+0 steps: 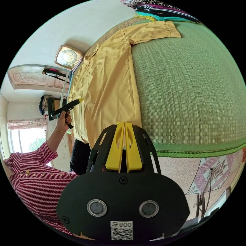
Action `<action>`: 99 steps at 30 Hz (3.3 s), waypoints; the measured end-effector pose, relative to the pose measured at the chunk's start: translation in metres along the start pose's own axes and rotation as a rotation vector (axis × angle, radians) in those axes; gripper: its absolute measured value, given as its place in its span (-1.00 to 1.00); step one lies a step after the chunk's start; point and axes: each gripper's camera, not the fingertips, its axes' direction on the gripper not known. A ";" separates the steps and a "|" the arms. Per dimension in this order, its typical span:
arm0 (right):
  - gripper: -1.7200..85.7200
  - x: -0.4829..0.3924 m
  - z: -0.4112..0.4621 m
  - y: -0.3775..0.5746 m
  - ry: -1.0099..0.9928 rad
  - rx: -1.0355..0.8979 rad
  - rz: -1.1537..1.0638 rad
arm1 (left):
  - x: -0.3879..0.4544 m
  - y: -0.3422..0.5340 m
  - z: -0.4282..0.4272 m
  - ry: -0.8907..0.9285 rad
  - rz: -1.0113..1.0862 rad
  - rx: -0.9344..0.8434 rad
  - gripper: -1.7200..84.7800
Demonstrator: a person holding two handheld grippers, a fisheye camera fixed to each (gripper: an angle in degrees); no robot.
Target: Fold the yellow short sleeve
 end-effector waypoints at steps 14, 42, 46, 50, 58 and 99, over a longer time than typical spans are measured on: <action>-0.96 0.012 -0.032 0.004 -0.017 0.061 0.060 | 0.022 -0.077 0.008 -0.150 0.097 -0.038 -0.92; -0.96 -0.043 -0.031 -0.050 0.010 0.049 -0.091 | -0.084 0.119 -0.143 -0.214 -0.260 -0.093 -0.92; -0.96 -0.044 0.000 -0.038 0.002 0.020 -0.062 | -0.097 0.142 -0.157 -0.240 -0.259 -0.086 -0.95; -0.96 -0.050 0.006 -0.029 0.007 0.027 -0.040 | -0.102 0.136 -0.166 -0.290 -0.237 -0.106 -0.95; -0.96 -0.062 0.000 -0.036 -0.015 0.064 -0.017 | -0.105 0.119 -0.206 -0.238 -0.212 0.030 -0.95; -0.96 -0.185 0.127 -0.493 0.317 0.124 -0.279 | -0.338 -0.127 -0.094 -0.386 -0.206 0.105 -0.95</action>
